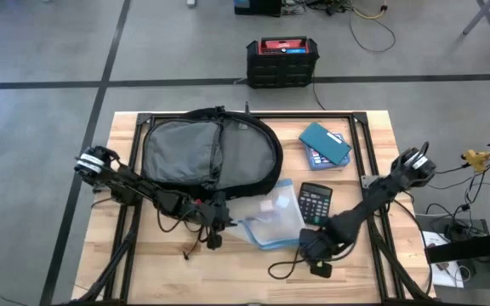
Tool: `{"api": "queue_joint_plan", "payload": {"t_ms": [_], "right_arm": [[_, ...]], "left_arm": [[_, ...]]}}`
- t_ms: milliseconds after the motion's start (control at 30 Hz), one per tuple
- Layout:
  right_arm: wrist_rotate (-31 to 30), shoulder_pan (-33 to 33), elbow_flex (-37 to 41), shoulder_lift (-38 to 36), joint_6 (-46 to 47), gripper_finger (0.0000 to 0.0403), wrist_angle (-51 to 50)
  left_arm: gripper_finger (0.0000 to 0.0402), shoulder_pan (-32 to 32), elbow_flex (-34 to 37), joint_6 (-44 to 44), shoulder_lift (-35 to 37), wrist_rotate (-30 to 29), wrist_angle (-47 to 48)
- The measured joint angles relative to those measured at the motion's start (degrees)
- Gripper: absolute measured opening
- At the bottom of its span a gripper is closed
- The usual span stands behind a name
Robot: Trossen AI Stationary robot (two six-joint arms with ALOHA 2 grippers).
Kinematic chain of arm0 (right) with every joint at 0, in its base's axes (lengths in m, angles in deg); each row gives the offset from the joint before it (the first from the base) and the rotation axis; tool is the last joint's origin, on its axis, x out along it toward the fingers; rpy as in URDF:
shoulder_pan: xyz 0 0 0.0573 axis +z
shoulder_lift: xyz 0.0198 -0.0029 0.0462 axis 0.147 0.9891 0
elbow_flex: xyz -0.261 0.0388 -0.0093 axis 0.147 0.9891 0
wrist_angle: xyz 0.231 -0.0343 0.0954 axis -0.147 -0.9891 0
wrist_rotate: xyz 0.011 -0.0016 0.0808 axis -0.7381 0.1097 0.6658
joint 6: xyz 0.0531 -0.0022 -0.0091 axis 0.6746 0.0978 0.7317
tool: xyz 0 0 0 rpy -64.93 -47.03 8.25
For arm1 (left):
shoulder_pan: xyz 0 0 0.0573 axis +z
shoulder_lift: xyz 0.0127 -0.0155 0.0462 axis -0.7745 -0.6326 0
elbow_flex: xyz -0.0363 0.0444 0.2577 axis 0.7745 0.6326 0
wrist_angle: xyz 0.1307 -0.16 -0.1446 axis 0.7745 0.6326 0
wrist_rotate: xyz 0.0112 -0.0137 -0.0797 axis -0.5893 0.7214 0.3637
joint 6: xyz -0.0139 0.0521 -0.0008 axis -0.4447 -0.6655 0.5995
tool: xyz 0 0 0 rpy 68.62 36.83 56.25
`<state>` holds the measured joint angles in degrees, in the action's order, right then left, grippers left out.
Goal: Unpack backpack
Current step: Remove the earphones from the blue zipper pouch
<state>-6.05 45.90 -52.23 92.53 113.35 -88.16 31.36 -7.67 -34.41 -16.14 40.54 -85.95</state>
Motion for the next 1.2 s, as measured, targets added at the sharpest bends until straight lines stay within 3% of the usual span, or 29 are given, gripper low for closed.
{"api": "queue_joint_plan", "payload": {"t_ms": [100,300,467,600,700,833,933,1067,1200], "right_arm": [[-3.9,0.4,3.4,-1.3,5.8,0.0049,-1.0],[-4.0,0.4,4.8,-1.2,6.6,0.0147,-0.1],[-3.9,0.6,2.5,-1.1,5.2,0.0201,0.0],[-2.7,1.3,0.2,-1.1,4.2,0.0221,-0.3],[-1.8,2.1,-0.8,-1.1,3.9,0.0228,-1.0],[-3.3,2.3,-2.1,-1.1,2.2,0.0229,-1.4],[-11.4,2.3,-2.8,-0.8,-3.6,0.0223,0.0],[-20.4,2.2,-2.9,0.9,-12.6,0.0210,0.4],[-24.6,0.9,-2.9,4.3,-19.8,0.0199,0.5]], "left_arm": [[0.0001,-0.1,-1.4,-1.3,0.7,1.9,0.0],[0.0031,-0.1,-4.7,-4.4,3.0,3.3,3.4],[0.0086,-0.3,-10.8,-4.4,6.6,6.5,15.7],[0.0132,-1.1,-17.5,-4.3,8.1,7.5,28.8],[0.0160,-1.9,-21.8,-4.4,8.3,7.5,33.4],[0.0181,-2.9,-21.6,-8.0,6.6,7.4,22.0],[0.0185,-3.3,-20.7,-10.1,2.0,7.4,14.9],[0.0180,-3.2,-20.9,-9.9,-3.6,4.9,13.1],[0.0167,-3.2,-21.1,-9.9,-6.0,1.6,12.6]]}}
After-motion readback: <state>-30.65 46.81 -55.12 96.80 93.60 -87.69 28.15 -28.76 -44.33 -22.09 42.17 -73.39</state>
